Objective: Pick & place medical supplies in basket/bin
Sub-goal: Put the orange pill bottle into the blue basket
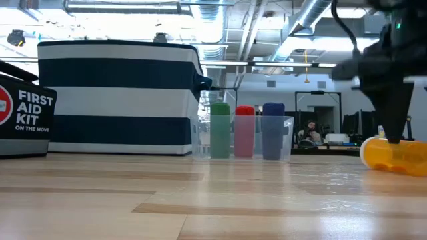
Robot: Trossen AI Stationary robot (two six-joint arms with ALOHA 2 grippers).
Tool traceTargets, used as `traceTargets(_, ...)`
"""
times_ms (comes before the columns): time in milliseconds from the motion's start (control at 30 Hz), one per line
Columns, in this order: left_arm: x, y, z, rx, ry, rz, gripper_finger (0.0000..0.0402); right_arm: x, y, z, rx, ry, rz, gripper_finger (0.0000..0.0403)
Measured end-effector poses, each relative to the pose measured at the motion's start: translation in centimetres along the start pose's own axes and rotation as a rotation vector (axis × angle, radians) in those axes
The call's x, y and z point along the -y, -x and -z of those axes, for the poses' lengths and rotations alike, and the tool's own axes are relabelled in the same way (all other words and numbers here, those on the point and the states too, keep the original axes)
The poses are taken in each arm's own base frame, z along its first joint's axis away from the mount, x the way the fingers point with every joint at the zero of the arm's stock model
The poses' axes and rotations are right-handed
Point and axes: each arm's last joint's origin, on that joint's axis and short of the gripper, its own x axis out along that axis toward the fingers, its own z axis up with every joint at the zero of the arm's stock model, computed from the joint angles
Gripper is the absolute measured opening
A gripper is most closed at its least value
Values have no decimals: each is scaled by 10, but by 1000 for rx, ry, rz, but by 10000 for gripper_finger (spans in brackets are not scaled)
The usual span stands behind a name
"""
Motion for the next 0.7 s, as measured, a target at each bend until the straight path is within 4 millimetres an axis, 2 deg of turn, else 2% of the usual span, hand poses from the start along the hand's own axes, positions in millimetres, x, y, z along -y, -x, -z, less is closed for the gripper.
traceTargets(400,0,0,0,0,0,0,277,5,-33,-9,-44,-37,-7,272)
traceTargets(700,0,0,0,0,7,-1,277,8,-40,-12,-55,-22,-4,272)
